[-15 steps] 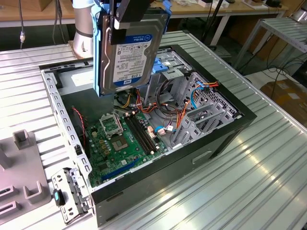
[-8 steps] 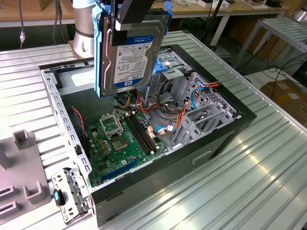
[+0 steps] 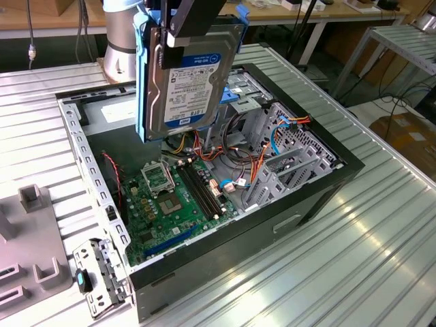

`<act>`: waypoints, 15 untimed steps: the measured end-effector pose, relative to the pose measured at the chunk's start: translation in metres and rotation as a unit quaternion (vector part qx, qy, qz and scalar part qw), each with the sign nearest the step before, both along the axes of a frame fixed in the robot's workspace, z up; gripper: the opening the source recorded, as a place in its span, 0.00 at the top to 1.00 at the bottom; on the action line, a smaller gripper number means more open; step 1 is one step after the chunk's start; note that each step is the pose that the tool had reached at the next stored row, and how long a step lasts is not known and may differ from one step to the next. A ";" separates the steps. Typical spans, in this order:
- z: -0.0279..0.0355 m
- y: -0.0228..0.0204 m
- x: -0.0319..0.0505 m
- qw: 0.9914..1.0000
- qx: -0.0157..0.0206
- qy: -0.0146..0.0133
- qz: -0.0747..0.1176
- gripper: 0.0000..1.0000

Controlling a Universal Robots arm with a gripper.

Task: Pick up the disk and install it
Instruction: 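Insert the disk into the insertion slot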

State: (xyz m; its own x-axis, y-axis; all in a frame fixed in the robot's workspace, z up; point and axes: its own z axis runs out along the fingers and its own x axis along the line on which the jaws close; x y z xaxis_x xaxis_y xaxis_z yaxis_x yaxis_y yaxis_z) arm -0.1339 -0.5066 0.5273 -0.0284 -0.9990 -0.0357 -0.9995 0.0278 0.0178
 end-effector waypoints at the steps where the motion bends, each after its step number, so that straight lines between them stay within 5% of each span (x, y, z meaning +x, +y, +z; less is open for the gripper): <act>1: -0.0001 -0.0007 0.0002 1.000 0.000 0.000 0.000 0.63; 15: -0.0016 -0.0065 0.0242 1.000 -0.002 0.000 0.000 0.63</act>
